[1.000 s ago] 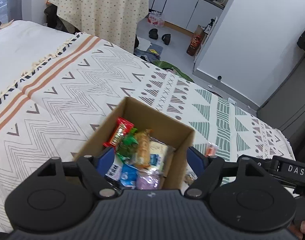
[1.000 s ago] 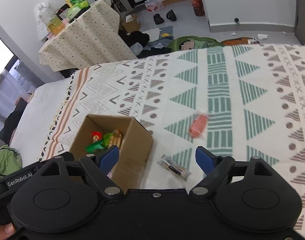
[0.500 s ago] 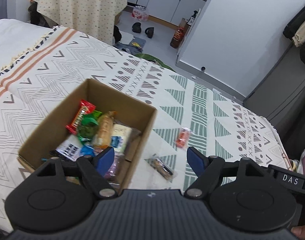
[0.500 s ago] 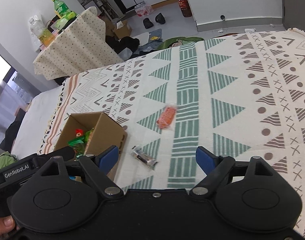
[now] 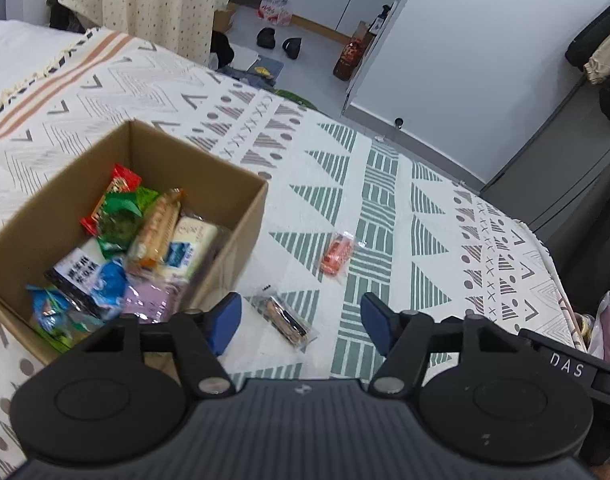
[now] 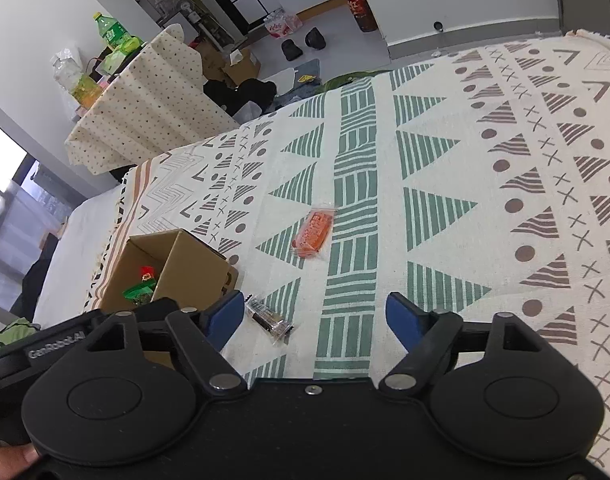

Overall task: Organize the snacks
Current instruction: 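Raise both open tools from the box toward the last two packets, then grasp clear stick snack with left tool while right tool grasps orange jelly packet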

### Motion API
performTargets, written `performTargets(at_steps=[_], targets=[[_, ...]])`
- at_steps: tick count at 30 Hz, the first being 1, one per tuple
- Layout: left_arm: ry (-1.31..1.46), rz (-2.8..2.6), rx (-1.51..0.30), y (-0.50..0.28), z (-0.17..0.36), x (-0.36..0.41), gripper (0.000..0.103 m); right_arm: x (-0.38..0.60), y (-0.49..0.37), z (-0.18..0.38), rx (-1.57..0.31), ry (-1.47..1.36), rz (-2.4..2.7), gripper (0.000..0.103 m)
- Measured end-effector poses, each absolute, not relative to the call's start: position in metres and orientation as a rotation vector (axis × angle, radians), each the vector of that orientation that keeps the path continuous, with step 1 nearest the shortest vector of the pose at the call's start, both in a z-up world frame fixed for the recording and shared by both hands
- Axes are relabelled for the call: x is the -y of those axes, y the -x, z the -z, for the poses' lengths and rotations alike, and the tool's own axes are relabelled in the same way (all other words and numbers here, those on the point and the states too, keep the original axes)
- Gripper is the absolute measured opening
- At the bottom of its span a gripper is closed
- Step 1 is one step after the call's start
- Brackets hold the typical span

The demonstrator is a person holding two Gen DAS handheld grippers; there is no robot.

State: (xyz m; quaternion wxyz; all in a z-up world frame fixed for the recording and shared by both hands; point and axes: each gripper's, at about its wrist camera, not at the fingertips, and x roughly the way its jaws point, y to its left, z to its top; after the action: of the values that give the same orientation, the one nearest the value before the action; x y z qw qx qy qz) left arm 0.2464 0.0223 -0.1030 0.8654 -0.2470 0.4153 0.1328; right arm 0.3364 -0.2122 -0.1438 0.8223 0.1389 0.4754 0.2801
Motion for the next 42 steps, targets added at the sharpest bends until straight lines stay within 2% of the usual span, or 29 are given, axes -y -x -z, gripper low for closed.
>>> performTargets(at_steps=[6,8,27,28,30,31,42], targets=[[0.541,-0.309,-0.9,-0.259,0.122,-0.014,0.046,0.214,-0.347,0.157,-1.029,-0.337,-0.587,0.069],[0.554,-0.323,-0.909,-0.263,0.129,-0.011,0.043,0.214,-0.351,0.163,-1.039,-0.361,-0.585,0.066],[0.601,-0.489,-1.027,-0.306,0.193,-0.007,0.04,0.193,-0.395,0.21,-1.112,-0.458,-0.611,0.061],[0.598,-0.492,-1.034,-0.308,0.196,-0.006,0.037,0.191,-0.398,0.211,-1.116,-0.461,-0.614,0.06],[0.574,-0.502,-1.037,-0.312,0.198,-0.006,0.021,0.186,-0.403,0.215,-1.121,-0.464,-0.618,0.06],[0.564,-0.501,-1.032,-0.314,0.199,-0.006,0.016,0.183,-0.406,0.216,-1.124,-0.467,-0.622,0.059],[0.474,-0.468,-0.966,-0.332,0.187,-0.012,0.016,0.144,-0.434,0.226,-1.145,-0.464,-0.642,0.054]])
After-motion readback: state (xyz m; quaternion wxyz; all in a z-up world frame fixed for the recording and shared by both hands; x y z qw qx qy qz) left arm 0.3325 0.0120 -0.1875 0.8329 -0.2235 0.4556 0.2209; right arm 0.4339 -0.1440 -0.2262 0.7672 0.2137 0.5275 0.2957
